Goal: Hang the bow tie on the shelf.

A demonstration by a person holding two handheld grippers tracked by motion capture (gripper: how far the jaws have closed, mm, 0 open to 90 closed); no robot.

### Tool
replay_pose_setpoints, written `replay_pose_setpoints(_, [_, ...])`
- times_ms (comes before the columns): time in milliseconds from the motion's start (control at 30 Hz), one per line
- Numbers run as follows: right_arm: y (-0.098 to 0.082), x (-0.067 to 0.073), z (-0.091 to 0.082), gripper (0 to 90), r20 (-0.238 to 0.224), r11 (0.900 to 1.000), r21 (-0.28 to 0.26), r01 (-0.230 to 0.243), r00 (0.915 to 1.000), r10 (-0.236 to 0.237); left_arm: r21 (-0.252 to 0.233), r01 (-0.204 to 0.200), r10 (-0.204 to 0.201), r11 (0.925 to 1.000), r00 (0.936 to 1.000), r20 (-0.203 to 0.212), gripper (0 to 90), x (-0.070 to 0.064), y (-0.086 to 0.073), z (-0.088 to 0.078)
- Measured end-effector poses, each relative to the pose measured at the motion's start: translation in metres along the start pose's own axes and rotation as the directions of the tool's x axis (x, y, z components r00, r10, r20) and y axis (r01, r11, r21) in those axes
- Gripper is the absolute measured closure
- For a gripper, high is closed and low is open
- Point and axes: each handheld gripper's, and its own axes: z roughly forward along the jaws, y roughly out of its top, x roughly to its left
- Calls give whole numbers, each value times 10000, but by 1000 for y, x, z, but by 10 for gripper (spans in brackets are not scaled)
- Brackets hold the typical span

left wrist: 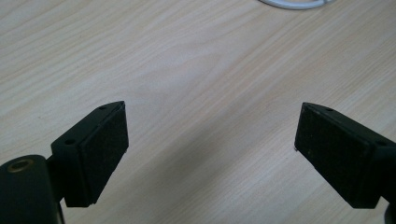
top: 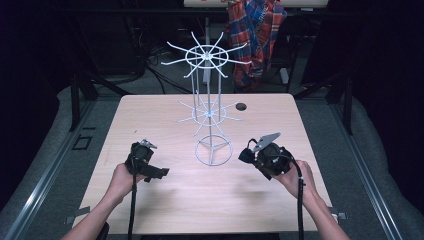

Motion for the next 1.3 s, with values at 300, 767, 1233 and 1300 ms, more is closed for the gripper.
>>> replay_pose_setpoints(300, [10, -3, -4, 764, 139, 9995, -303, -34, 9999, 38, -25, -2, 2, 10000, 10000, 11, 99, 1, 0, 0])
replay_pose_setpoints(767, [21, -8, -13, 764, 227, 9978, -665, -74, 9997, 89, -12, -11, 11, 10000, 10000, 18, 99, 0, 0, 0])
replay_pose_setpoints(1233, [33, -8, -21, 764, 310, 9944, -1060, -14, 9995, 47, -4, -18, 18, 10000, 10000, 39, 99, 0, 0, 0])
replay_pose_setpoints(1300, [33, -7, -22, 764, 333, 9938, -1111, -16, 9994, 53, 5, -19, 19, 10000, 10000, 40, 100, 1, 0, 0])
